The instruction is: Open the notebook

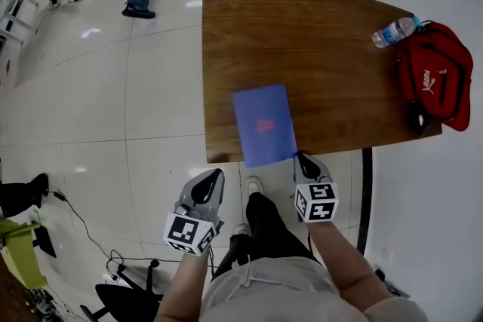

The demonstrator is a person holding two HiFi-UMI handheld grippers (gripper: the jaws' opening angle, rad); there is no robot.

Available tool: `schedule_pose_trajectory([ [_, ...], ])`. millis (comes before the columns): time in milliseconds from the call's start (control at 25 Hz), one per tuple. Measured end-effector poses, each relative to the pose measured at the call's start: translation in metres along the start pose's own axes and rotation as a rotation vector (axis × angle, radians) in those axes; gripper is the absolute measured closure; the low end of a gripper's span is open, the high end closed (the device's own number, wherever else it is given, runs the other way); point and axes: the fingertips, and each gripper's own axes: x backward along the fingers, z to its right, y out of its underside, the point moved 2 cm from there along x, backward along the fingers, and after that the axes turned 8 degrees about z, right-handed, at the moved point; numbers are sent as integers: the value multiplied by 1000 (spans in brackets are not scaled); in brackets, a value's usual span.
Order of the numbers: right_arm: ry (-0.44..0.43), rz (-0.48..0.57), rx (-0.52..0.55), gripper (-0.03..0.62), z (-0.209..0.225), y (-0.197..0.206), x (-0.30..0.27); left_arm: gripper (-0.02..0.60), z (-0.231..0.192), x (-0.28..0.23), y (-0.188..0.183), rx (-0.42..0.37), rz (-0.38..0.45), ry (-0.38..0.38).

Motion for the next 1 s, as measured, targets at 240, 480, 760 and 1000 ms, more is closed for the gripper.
schedule_pose_trajectory([
  [240,-5,49,-1,585,-4,-26,18,581,8,11,-15,-9,39,1],
  [480,-112,157,22,586,-45,-84,48,581,9,35,-47,-34,119,-26],
  [760,-351,194,91,586,-150,-108,57,581,-20,90,-57,-31,180,-160],
  [1000,-493,143,119,582,-223,-90,40,581,-38,141,-37,26,175,-291],
])
